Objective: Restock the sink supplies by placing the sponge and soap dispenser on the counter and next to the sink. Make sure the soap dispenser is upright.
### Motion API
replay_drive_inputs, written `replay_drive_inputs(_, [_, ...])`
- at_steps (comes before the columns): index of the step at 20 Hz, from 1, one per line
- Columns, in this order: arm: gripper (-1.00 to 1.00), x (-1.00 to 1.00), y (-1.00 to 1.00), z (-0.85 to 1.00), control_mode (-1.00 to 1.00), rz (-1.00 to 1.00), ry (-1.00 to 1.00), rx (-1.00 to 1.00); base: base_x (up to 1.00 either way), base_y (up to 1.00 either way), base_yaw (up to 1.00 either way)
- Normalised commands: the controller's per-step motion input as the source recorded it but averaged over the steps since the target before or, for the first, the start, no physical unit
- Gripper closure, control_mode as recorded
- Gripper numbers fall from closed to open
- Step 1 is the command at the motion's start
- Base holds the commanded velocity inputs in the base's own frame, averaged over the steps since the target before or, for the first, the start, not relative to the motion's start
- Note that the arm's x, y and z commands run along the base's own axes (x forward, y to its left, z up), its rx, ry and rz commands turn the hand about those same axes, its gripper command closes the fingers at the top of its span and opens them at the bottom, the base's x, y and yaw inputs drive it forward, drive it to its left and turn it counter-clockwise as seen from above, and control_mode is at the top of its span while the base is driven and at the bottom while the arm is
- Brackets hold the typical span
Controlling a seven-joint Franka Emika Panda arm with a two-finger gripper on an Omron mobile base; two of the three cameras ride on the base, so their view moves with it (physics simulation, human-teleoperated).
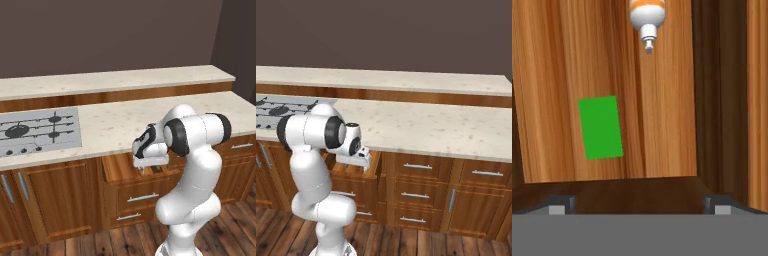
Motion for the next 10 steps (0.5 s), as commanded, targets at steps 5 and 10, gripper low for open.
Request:
replay_drive_inputs(5, [-1.00,0.06,0.09,-0.36,-1.00,0.00,0.04,0.00,0.00,0.00,0.00])
replay_drive_inputs(10, [-1.00,-0.30,0.01,-0.42,-1.00,-0.02,0.02,0.00,0.00,0.00,0.00])
